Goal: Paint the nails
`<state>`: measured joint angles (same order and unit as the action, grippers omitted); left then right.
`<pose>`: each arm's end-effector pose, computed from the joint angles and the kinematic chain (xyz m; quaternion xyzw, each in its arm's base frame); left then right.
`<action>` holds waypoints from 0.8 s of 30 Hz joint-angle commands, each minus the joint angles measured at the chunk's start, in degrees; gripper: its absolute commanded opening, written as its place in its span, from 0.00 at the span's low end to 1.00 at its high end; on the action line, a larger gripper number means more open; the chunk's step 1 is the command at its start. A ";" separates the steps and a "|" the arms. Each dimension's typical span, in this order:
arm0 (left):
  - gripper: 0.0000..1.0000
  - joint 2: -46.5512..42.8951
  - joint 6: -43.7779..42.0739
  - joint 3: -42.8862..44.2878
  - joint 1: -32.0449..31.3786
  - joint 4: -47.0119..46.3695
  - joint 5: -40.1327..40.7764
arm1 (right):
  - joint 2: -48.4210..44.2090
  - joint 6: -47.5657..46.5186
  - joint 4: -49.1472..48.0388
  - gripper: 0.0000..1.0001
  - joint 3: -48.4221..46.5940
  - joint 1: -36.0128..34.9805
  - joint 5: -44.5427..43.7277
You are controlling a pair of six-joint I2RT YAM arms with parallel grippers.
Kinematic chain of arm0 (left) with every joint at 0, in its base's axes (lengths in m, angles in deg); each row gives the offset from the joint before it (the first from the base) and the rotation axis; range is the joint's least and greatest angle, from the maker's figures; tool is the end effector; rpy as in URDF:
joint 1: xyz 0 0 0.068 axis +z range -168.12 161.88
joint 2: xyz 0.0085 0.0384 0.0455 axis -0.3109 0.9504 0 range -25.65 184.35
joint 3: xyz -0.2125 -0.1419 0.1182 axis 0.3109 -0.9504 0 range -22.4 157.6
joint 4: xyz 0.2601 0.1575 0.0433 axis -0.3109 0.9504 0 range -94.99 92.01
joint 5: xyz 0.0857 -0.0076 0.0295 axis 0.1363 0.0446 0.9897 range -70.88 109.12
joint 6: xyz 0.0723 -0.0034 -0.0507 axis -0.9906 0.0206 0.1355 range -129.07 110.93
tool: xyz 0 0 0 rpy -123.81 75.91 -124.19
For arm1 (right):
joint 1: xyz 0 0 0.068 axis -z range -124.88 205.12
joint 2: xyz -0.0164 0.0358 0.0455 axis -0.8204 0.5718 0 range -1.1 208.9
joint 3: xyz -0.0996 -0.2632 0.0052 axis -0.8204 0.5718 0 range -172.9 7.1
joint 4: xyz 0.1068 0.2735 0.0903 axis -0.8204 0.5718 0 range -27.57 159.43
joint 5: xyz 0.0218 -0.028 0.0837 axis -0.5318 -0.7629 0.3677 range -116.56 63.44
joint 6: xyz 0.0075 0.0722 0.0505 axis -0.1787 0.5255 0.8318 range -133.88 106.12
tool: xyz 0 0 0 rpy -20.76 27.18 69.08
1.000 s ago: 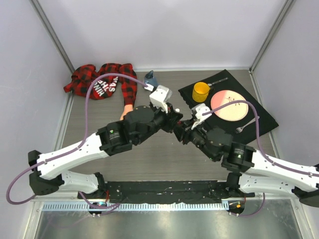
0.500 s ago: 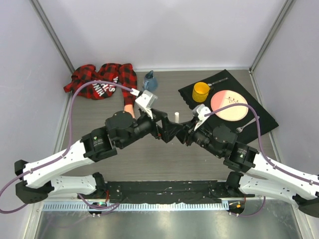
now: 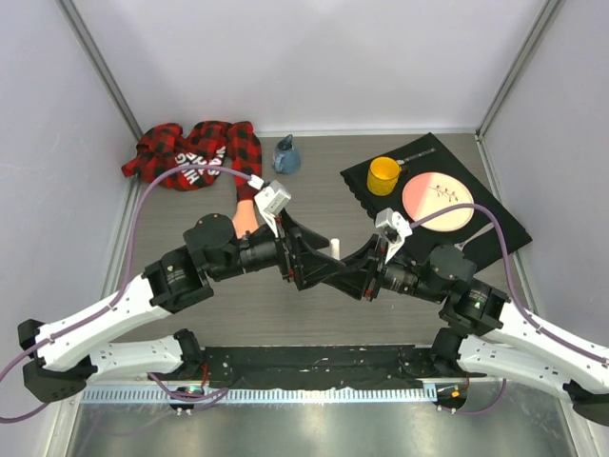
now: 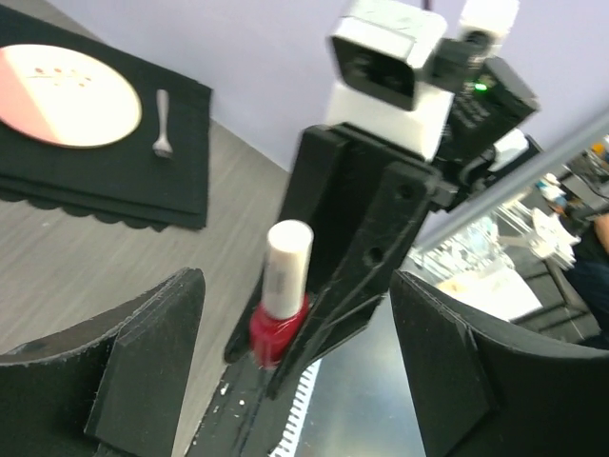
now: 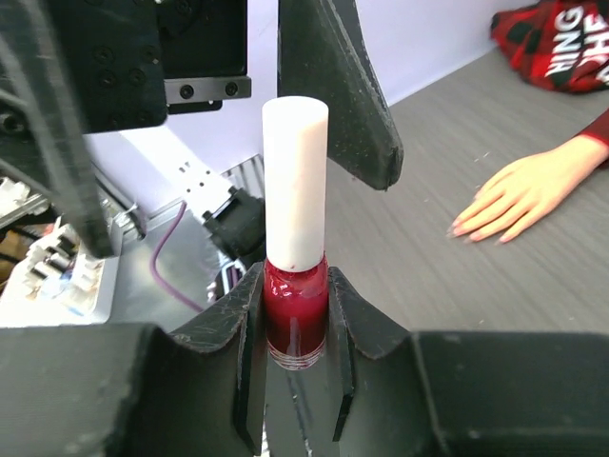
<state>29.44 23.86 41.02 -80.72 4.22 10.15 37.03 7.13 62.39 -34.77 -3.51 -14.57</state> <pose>0.1258 -0.2692 0.4370 0.2350 0.6726 -0.5553 0.4289 0.1134 0.2174 0.3709 -0.2913 0.6189 0.5197 0.5119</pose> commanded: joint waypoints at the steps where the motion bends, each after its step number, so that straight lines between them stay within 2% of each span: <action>1: 0.79 0.89 1.96 1.97 0.21 -6.13 -6.58 | -0.42 3.07 -2.87 0.01 -0.85 0.27 3.13; 5: 0.66 2.91 1.44 3.99 0.29 -3.16 -6.06 | -0.34 2.80 -2.87 0.01 -1.46 0.36 2.52; 6: 0.58 3.27 0.57 4.86 0.29 -2.54 -5.88 | 0.01 2.63 -2.78 0.01 -1.72 0.36 2.08; 8: 0.51 4.75 -0.58 6.62 0.29 0.36 -4.40 | 1.50 2.10 -1.73 0.01 -2.52 0.36 0.67; 9: 0.39 5.29 -2.15 7.41 0.29 1.50 -3.52 | 2.03 1.49 -1.64 0.01 -2.78 0.53 0.49; 10: 0.31 5.73 -3.12 8.20 0.29 4.29 -2.20 | 3.08 1.31 -1.55 0.01 -3.39 0.54 0.06; 11: 0.15 6.34 -3.83 9.69 0.29 5.71 2.16 | 3.79 1.05 -1.20 0.01 -3.83 0.54 -2.04; 13: 0.00 7.13 -5.32 11.28 0.29 9.40 8.06 | 5.02 -0.27 -0.32 0.01 -4.88 0.54 -6.60; 14: 0.00 8.09 -5.24 12.33 0.29 10.29 14.18 | 5.37 -0.80 -0.32 0.01 -5.33 0.54 -12.89; 17: 0.00 10.99 -3.67 13.74 0.12 11.52 22.04 | 9.58 -2.90 5.90 0.01 -10.06 0.27 -25.48; 18: 0.00 12.05 -3.14 14.19 0.12 11.96 27.11 | 11.16 -3.78 7.49 0.01 -11.47 -0.16 -31.88; 21: 0.00 15.38 -0.50 17.26 0.12 15.21 34.61 | 14.77 -7.03 5.58 0.01 -13.85 -0.96 -39.82; 24: 0.00 17.33 0.29 19.81 0.12 16.89 36.48 | 16.27 -10.28 2.86 0.01 -14.21 -0.87 -41.26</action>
<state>45.20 21.76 56.84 -80.24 16.31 37.25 52.66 2.81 69.17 -45.79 -4.76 -42.15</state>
